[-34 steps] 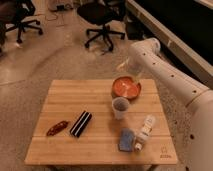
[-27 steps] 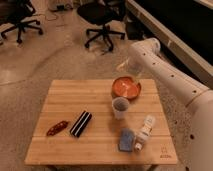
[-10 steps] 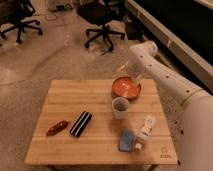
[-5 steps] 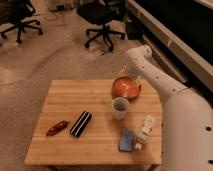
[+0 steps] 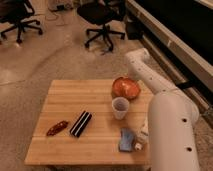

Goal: Push the ceramic bowl across the table

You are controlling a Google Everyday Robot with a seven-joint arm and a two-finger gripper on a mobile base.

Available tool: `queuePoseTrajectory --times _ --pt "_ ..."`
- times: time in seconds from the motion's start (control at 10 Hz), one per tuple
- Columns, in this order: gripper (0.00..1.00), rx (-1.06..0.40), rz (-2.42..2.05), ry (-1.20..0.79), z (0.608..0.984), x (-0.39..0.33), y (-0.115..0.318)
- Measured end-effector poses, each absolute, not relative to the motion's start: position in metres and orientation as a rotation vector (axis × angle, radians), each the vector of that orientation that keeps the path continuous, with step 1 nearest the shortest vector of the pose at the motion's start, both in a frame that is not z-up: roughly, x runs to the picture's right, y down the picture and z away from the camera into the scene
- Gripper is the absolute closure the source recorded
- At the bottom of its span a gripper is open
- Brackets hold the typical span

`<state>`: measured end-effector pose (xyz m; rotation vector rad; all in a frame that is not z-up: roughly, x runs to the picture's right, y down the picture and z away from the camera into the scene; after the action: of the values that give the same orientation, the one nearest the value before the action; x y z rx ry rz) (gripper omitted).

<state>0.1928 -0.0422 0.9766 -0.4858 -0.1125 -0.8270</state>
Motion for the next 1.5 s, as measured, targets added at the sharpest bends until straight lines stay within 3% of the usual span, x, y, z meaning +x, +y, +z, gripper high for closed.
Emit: queuePoseTrajectory --times 0.8,1.5 --pt "0.20 -0.575 -0.949 -0.185 1.014 0.141 -0.013" --pt "0.20 -0.530 -1.132 -0.290 0.993 0.071 -0.021"
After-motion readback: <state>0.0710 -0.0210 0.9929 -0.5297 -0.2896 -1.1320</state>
